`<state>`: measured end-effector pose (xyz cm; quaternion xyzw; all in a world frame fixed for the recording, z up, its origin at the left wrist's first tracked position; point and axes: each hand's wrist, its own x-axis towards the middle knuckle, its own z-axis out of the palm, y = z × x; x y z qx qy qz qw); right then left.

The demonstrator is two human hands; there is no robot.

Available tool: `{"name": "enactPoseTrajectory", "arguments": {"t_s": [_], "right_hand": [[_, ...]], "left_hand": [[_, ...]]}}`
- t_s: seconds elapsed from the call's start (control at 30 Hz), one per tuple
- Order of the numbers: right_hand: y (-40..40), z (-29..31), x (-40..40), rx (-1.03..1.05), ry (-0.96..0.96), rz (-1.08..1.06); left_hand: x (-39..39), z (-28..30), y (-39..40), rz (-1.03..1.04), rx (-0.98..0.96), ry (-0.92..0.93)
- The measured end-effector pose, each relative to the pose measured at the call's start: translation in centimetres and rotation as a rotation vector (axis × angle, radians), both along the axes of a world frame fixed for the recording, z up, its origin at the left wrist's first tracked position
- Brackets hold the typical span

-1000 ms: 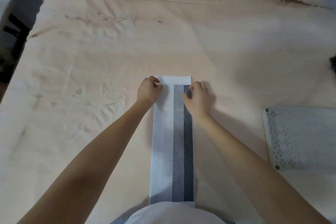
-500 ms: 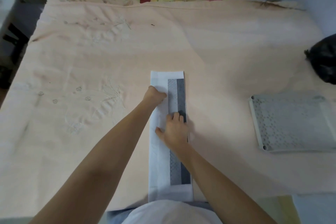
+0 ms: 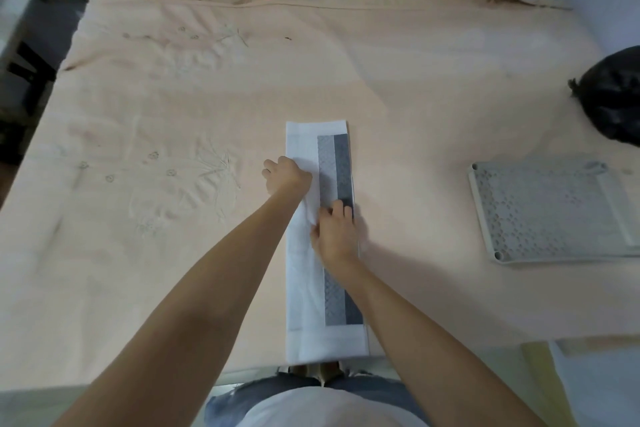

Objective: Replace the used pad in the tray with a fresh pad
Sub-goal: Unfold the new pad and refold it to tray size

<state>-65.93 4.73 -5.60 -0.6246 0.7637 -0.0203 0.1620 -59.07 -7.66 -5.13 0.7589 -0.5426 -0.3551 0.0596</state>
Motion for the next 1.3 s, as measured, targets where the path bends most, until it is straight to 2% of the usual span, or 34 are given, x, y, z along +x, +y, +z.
{"name": "enactPoseTrajectory", "arguments": {"t_s": [0.27, 0.37, 0.5, 0.7, 0.93, 1.1, 1.3], "right_hand": [[0.9, 1.6, -0.2, -0.065, -0.191, -0.138], [1.3, 1.8, 0.1, -0.106, -0.171, -0.195], [1.9, 1.7, 2.0, -0.061, -0.044, -0.337], [3.5, 1.4, 3.5, -0.026, -0.034, -0.381], [7.3, 1.8, 3.2, 0.016, -0.043, -0.211], [10.0, 2.2, 2.5, 0.107, -0.064, -0.067], [10.8, 4.5, 2.7, 0.084, -0.087, 0.029]], "left_hand": [[-0.5, 0.4, 0.2, 0.133, 0.048, 0.470], [-1.0, 0.8, 0.0, 0.147, 0.033, 0.473], [-1.6, 1.1, -0.1, 0.132, 0.010, 0.464], [-2.2, 1.5, 0.0, 0.041, -0.050, 0.396], [-1.1, 1.3, 0.0, 0.044, -0.086, 0.351], [-0.6, 1.6, 0.2, 0.048, -0.072, 0.398], [0.1, 2.4, 0.2, 0.061, -0.125, 0.392]]}}
